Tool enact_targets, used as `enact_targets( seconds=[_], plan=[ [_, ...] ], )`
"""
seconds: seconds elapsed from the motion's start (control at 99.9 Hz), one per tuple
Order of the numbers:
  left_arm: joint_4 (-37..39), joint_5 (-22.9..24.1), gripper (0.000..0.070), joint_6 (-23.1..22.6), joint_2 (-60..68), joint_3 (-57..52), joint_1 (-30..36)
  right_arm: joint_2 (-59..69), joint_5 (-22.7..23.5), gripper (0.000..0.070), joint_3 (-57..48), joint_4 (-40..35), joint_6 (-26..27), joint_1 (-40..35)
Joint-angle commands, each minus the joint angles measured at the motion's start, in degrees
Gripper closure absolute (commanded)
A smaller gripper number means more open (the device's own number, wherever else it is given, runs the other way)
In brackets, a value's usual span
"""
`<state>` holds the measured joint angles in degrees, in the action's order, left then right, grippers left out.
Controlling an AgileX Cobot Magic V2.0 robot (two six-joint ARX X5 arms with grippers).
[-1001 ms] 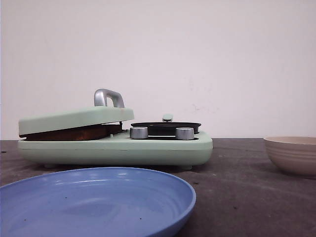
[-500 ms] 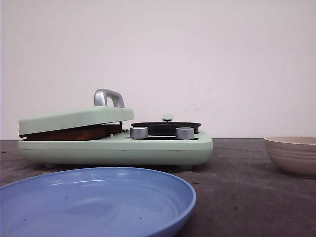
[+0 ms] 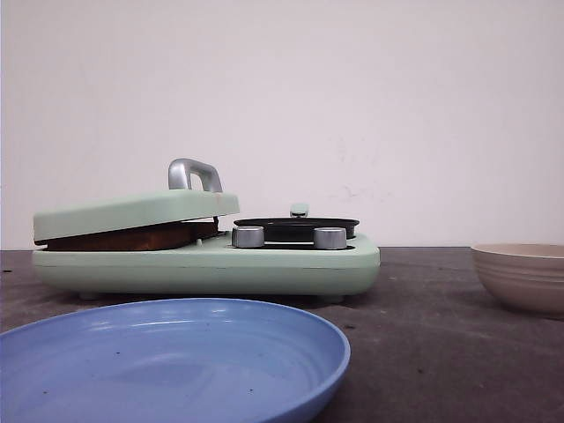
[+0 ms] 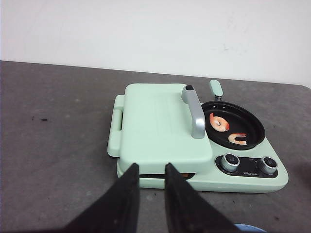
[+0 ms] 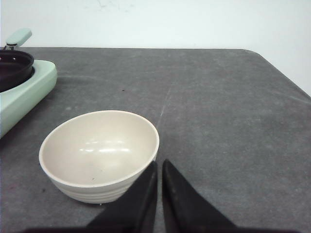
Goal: Make breakfast with bread and shrimp
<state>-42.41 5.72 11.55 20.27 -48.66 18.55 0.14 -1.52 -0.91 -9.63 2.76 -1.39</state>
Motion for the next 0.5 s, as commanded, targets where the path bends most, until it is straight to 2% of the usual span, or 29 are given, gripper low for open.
enact_targets(
  seconds=[0.0, 0.33, 0.41, 0.49],
  plan=[
    [0.4, 0.1, 0.0700, 0.1, 0.2, -0.8, 0.2, 0.1, 0.0, 0.0690, 0.2, 0.7, -0.6, 0.0],
    [0.4, 0.1, 0.0700, 0.1, 0.2, -0.8, 0.2, 0.1, 0.0, 0.0690, 0.2, 0.7, -0.6, 0.0],
    [1.4, 0.4, 0.0700, -2.2, 0.2, -0.8, 0.2, 0.1, 0.0, 0.0690, 0.2, 0.7, -0.6, 0.0],
    [1.3, 2.4, 0.0700, -10.8, -0.2, -0.8, -0.2, 0.1, 0.0, 0.0690, 0.2, 0.7, -0.6, 0.0]
  ],
)
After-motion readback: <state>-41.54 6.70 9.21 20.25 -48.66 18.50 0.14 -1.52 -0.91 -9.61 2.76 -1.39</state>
